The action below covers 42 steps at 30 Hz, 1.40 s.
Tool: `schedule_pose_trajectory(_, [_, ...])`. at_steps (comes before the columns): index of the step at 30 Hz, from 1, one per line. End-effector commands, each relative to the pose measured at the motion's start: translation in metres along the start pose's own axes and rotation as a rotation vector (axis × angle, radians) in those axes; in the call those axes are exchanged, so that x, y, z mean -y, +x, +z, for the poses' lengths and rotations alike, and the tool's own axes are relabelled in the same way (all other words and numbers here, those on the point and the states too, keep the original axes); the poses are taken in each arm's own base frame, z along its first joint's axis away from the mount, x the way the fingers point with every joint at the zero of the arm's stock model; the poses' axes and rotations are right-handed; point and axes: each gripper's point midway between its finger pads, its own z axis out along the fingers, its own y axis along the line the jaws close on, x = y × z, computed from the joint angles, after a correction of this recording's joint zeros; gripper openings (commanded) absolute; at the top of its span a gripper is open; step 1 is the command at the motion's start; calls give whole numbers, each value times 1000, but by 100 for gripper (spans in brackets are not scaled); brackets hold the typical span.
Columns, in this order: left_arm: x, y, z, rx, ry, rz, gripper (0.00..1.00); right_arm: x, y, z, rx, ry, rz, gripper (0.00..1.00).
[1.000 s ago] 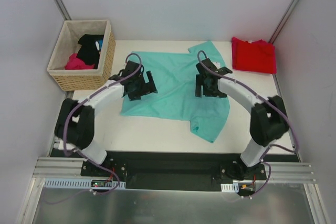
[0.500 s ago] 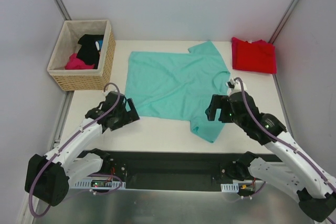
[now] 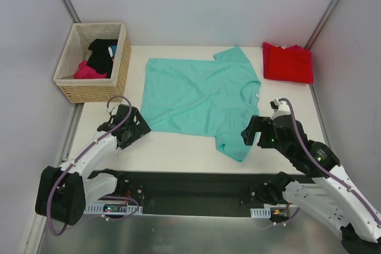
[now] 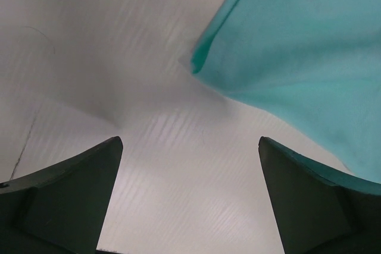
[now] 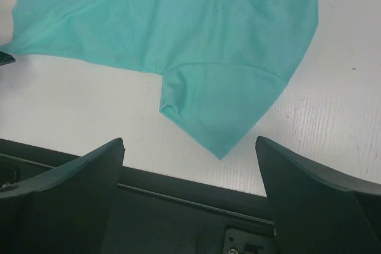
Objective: Fold and stack the t-shirts
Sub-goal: Grap the side of the flattened tshirt closest away from the robot with both arms
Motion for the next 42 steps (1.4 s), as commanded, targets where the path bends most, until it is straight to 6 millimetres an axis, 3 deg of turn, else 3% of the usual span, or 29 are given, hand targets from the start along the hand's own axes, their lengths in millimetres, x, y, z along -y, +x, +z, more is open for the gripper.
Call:
schedule_pose_trajectory(1, [-6, -2, 22, -4, -29, -58, 98, 4, 3, -5, -4, 4, -10, 97])
schedule_pose_trajectory(9, [14, -8, 47, -27, 126, -142, 91, 7, 11, -3, -18, 6, -16, 97])
schedule_pose_trajectory(16, [12, -8, 47, -27, 181, -175, 83, 10, 25, 6, -63, 18, -19, 97])
schedule_pose_trajectory(20, [9, -3, 45, -43, 198, -189, 68, 8, 27, 11, -79, 21, -18, 97])
schedule_pose_trajectory(29, [-1, 3, 43, -42, 190, -212, 46, 5, 33, 20, -107, 28, 7, 97])
schedule_pose_trajectory(30, [-2, 3, 43, -43, 189, -212, 37, 5, 34, 21, -109, 28, 13, 97])
schedule_pose_trajectory(33, [-2, 1, 43, -39, 188, -213, 23, 5, 36, 22, -112, 27, 23, 97])
schedule_pose_trajectory(42, [-5, -6, 46, -32, 173, -225, 16, 8, 41, 21, -124, 32, 28, 97])
